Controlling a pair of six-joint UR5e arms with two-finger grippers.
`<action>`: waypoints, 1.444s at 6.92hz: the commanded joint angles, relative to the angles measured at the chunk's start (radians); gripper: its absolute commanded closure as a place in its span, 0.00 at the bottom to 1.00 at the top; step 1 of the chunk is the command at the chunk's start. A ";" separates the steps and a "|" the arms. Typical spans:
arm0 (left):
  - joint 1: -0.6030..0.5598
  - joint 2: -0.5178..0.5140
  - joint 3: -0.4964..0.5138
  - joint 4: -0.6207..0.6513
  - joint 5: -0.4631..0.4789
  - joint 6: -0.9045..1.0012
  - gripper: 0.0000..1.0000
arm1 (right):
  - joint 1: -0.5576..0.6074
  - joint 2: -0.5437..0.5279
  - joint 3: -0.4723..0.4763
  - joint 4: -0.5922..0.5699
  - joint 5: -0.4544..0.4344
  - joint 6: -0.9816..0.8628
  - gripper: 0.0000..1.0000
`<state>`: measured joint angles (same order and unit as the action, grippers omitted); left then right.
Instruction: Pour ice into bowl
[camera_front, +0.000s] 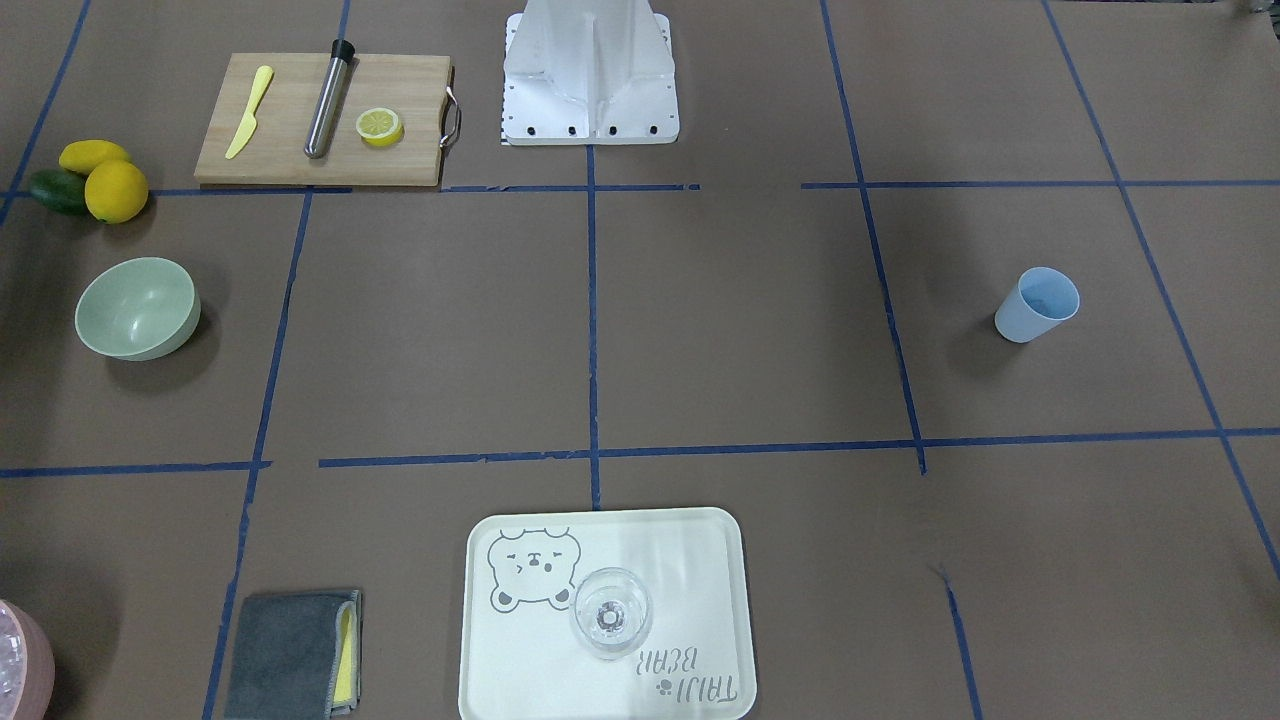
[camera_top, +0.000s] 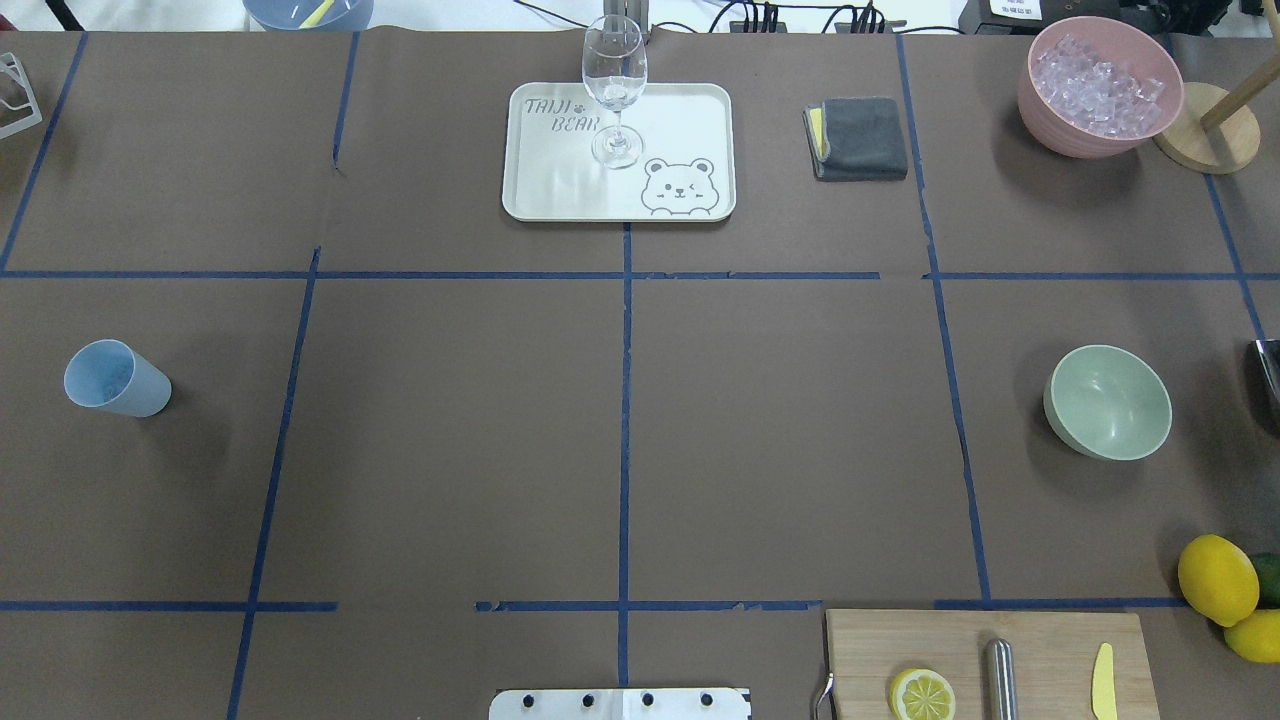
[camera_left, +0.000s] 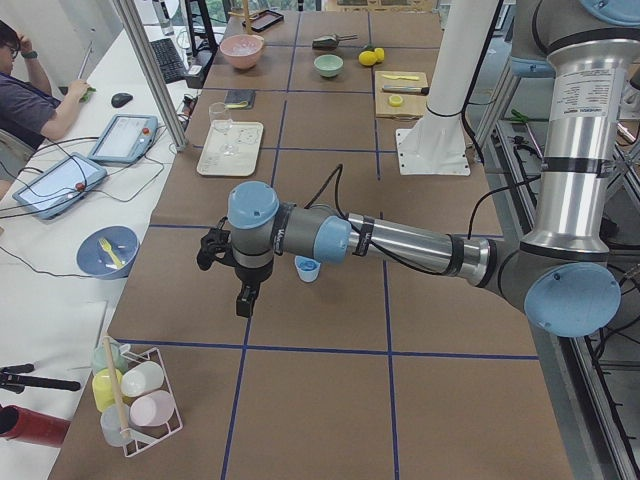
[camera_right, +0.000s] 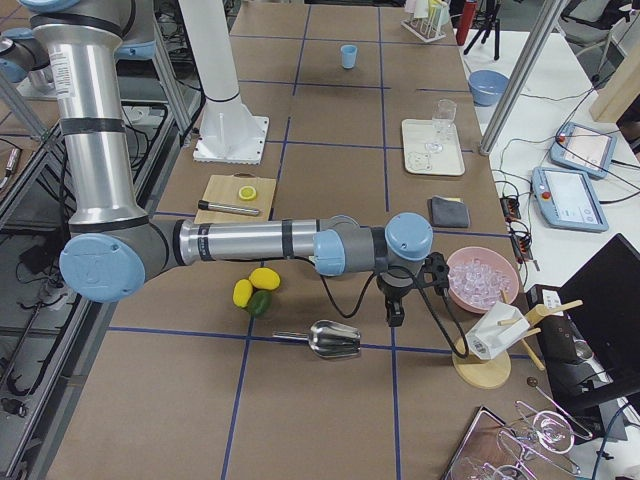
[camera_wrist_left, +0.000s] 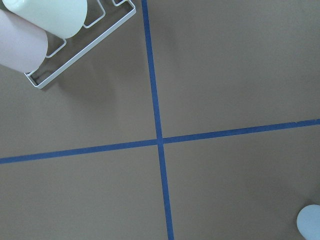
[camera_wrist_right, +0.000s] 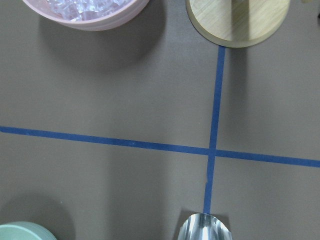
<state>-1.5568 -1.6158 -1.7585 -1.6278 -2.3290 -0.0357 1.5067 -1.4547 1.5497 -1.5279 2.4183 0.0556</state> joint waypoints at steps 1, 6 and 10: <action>0.006 -0.004 -0.120 -0.064 0.000 -0.106 0.00 | -0.095 0.020 0.015 0.002 0.005 0.090 0.00; 0.232 0.184 -0.390 -0.267 0.189 -0.511 0.00 | -0.280 -0.162 0.029 0.692 -0.068 0.763 0.00; 0.469 0.425 -0.389 -0.725 0.449 -0.818 0.00 | -0.414 -0.294 0.099 0.812 -0.114 0.882 0.00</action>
<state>-1.1542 -1.2543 -2.1477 -2.2509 -1.9702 -0.7981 1.1327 -1.7045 1.6225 -0.7284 2.3125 0.9309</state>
